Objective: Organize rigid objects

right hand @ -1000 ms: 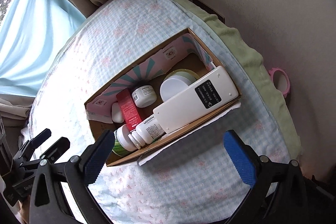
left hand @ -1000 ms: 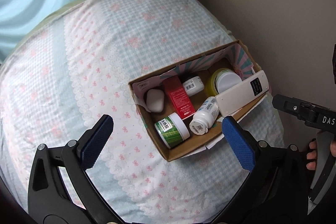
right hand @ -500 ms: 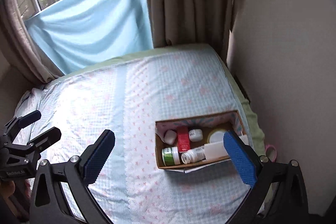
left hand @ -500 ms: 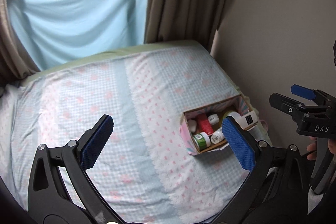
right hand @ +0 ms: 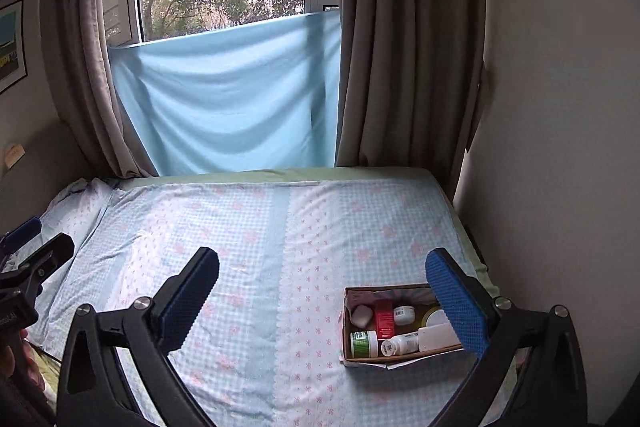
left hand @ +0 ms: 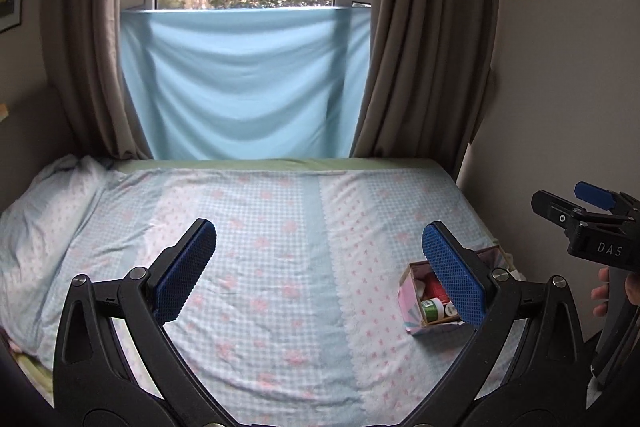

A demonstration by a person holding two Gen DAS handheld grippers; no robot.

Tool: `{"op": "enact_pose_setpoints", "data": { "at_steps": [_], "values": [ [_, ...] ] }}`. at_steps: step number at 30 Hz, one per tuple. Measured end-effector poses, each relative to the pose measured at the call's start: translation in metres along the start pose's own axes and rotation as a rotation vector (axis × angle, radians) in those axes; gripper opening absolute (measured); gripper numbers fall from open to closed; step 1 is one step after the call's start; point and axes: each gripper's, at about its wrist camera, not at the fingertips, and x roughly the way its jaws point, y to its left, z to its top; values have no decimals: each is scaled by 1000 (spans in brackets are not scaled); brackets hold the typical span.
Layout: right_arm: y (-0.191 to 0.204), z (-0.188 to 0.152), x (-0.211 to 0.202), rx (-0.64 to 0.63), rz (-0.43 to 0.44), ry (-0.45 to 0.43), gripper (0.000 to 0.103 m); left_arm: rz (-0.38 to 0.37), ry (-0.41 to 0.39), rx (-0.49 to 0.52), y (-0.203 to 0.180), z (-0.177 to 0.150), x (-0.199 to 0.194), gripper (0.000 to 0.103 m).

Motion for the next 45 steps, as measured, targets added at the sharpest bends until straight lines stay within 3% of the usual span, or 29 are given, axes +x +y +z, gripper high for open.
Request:
{"op": "enact_pose_setpoints", "data": {
  "at_steps": [15,26,45],
  "values": [
    [1,-2,-12,-10,-32,-27,103,-6,-17,2,-10,-4,-8,103],
    [1,0,-9,-27,-28,-39,103,24,-67,9,-16,-5,-13,103],
    [-7,3,-5,-24,-14,-43,103,63,-67,14,-30,-2,-7,103]
  ]
}}
